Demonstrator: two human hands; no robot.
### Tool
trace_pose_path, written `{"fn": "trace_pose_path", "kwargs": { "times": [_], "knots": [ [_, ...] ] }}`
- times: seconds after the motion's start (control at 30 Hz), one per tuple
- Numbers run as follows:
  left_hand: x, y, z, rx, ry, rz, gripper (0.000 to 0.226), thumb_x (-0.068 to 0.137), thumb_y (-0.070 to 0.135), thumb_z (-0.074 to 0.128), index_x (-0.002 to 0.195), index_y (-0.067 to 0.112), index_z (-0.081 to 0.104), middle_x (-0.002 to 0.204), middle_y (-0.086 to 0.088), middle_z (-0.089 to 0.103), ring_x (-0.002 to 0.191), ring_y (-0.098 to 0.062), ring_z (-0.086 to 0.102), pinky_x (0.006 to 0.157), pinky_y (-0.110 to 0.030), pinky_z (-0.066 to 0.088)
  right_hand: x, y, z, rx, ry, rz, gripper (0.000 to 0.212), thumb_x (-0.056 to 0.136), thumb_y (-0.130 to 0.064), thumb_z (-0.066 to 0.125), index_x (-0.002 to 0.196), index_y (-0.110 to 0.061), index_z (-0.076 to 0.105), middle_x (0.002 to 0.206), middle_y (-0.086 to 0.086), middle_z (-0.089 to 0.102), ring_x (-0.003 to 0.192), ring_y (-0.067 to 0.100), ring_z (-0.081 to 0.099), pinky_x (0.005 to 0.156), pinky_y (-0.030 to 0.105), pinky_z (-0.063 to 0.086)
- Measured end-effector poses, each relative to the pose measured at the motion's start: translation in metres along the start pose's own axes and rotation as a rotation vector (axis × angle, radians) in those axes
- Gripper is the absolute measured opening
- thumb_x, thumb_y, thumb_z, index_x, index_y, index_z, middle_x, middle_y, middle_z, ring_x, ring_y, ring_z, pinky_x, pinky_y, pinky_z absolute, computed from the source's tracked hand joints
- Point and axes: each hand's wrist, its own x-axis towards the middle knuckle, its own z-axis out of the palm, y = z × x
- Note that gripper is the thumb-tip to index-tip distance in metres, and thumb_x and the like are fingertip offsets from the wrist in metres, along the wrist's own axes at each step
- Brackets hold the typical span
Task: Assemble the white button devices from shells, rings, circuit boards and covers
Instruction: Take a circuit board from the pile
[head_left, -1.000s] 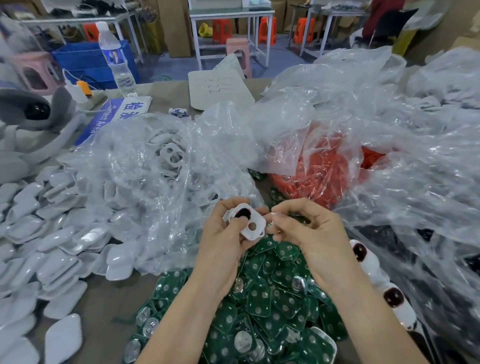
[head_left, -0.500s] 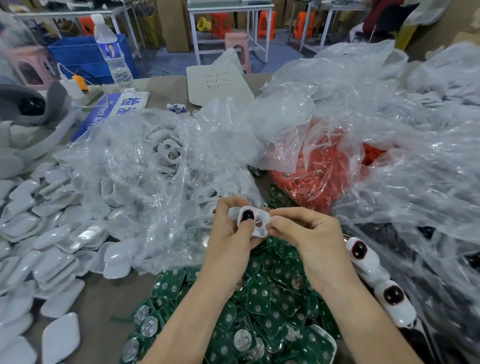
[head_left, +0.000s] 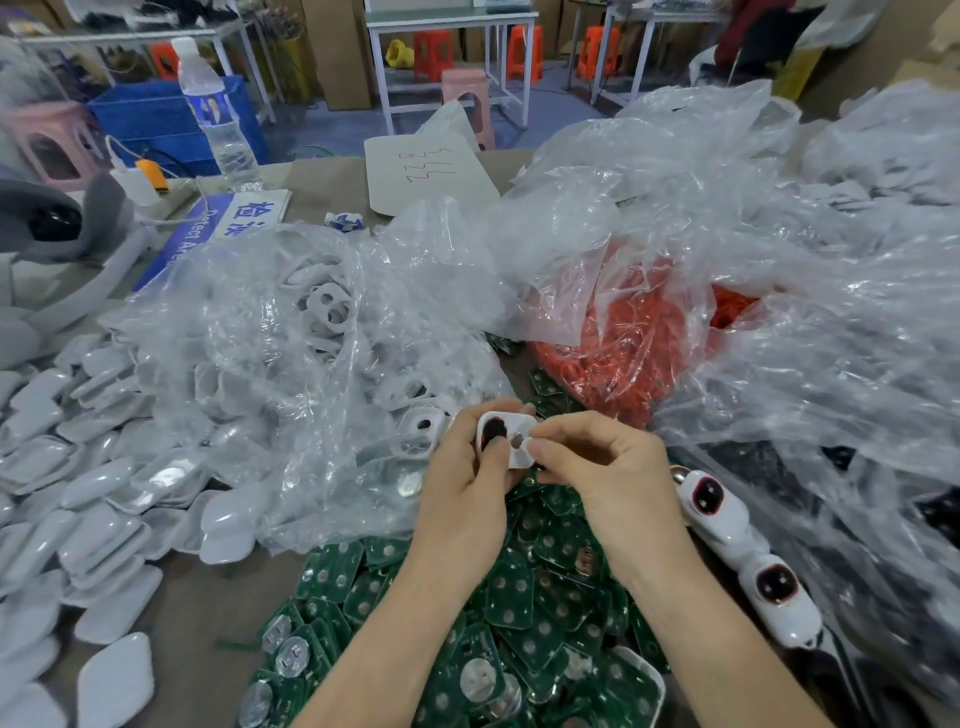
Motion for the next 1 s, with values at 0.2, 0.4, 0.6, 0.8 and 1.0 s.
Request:
{"fn": "trace_pose_path", "kwargs": {
  "times": [0.2, 0.4, 0.6, 0.8, 1.0],
  "knots": [
    [-0.0037, 0.0018, 0.0028, -0.021, -0.038, 0.027, 0.023, 0.092, 0.024, 0.048, 0.107, 0.024, 0.065, 0.113, -0.004, 0.07, 0.109, -0.023, 0.065, 0.097, -0.046, 0.051, 0.0013, -0.0002, -0.0014, 0.188, -0.026, 0.084, 0.02, 0.078, 0.004, 0.072, 0.07, -0.014, 0.075, 0.093, 0.005, 0.073, 0.082, 0.019, 0.072, 0.069, 0.025, 0.057],
    [-0.0036, 0.0002, 0.0027, -0.056, -0.041, 0.034, 0.023, 0.091, 0.024, 0.049, 0.104, 0.028, 0.067, 0.108, -0.004, 0.07, 0.105, -0.022, 0.067, 0.095, -0.045, 0.053, 0.0015, 0.0008, -0.0021, 0.11, -0.034, 0.027, 0.022, 0.077, 0.0, 0.073, 0.072, -0.021, 0.069, 0.075, 0.002, 0.071, 0.074, 0.016, 0.067, 0.07, 0.026, 0.057],
    [-0.0056, 0.0033, 0.0035, 0.027, -0.04, 0.03, 0.032, 0.095, 0.014, 0.049, 0.1, 0.038, 0.069, 0.104, 0.007, 0.072, 0.101, -0.015, 0.067, 0.092, -0.041, 0.054, 0.0041, 0.004, -0.003, 0.225, -0.014, 0.097, 0.03, 0.078, 0.008, 0.067, 0.086, -0.02, 0.06, 0.071, 0.002, 0.068, 0.073, 0.017, 0.064, 0.072, 0.031, 0.053],
    [-0.0041, 0.0072, -0.0028, 0.147, 0.027, 0.015, 0.032, 0.094, 0.008, 0.059, 0.095, 0.037, 0.073, 0.09, 0.013, 0.075, 0.089, -0.007, 0.07, 0.081, -0.028, 0.056, 0.0054, 0.0041, -0.0048, 0.226, -0.036, 0.117, 0.035, 0.077, 0.012, 0.064, 0.078, -0.024, 0.065, 0.07, 0.006, 0.064, 0.074, 0.025, 0.06, 0.074, 0.04, 0.047],
    [-0.0029, 0.0088, -0.0045, 0.131, 0.065, -0.031, 0.022, 0.09, 0.006, 0.066, 0.086, 0.026, 0.074, 0.082, 0.006, 0.076, 0.081, -0.01, 0.072, 0.07, -0.02, 0.058, 0.0057, 0.0074, -0.0024, 0.098, -0.037, 0.074, 0.034, 0.08, 0.008, 0.063, 0.074, -0.026, 0.066, 0.071, -0.003, 0.065, 0.073, 0.015, 0.059, 0.072, 0.033, 0.046]
  ]
}}
